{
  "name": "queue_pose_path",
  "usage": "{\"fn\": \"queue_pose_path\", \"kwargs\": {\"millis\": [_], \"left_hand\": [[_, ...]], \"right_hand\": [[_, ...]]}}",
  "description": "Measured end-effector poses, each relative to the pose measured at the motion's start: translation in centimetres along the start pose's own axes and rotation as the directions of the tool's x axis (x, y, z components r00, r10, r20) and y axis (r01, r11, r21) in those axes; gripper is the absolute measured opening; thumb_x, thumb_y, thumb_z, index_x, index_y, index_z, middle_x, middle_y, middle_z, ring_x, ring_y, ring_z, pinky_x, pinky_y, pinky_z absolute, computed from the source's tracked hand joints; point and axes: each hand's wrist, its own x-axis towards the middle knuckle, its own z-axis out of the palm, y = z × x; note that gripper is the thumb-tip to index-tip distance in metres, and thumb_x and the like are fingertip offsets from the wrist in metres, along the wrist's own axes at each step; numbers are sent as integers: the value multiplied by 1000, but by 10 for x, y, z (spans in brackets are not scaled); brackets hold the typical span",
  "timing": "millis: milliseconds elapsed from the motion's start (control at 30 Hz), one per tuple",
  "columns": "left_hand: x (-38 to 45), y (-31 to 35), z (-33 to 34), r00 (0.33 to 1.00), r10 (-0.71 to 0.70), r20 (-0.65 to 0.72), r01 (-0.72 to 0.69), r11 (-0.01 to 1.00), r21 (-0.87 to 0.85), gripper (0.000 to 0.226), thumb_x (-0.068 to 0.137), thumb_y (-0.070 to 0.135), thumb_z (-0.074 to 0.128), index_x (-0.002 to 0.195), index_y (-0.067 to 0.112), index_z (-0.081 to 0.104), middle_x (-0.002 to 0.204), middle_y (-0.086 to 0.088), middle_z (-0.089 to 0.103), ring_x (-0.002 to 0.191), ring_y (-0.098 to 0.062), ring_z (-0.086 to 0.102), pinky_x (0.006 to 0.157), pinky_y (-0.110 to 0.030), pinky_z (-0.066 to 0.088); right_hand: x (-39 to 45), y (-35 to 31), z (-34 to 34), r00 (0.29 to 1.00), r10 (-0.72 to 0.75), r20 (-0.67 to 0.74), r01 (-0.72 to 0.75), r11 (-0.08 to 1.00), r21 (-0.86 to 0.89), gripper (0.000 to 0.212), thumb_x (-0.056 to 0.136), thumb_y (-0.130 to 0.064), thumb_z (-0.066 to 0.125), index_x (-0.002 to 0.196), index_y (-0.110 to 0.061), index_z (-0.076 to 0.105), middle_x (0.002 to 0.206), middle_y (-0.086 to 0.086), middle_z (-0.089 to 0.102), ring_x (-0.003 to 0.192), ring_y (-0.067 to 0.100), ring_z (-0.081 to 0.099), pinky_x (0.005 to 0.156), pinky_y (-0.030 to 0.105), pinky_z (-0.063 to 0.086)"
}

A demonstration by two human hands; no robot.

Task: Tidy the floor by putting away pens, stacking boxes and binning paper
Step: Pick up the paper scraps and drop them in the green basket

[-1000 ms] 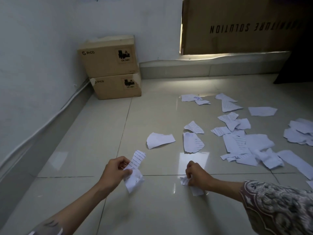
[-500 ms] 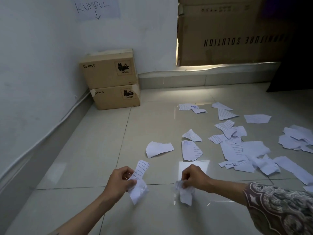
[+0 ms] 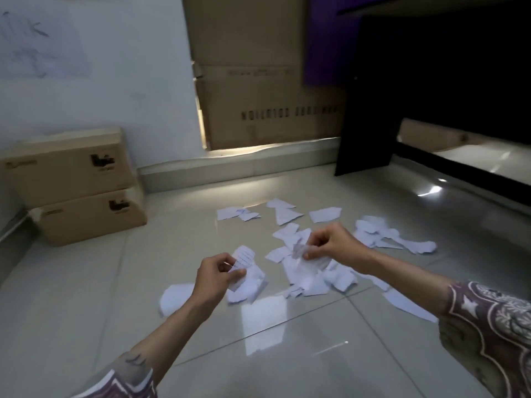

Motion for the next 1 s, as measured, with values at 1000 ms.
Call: {"fn": "queue_pose_path", "kwargs": {"millis": [1000], "left_hand": [[-69,245,421,609,347,713,-283,935,-214,22,80,16,73,70,1,60,66,-9,60,49,-10,55,47,-20,44]], "right_hand": [[-282,99,-266,164,340,-926,-526,824,209,31,73,-11,76,53,-5,53,52,5,48,51,17,43,57,27,34]]}}
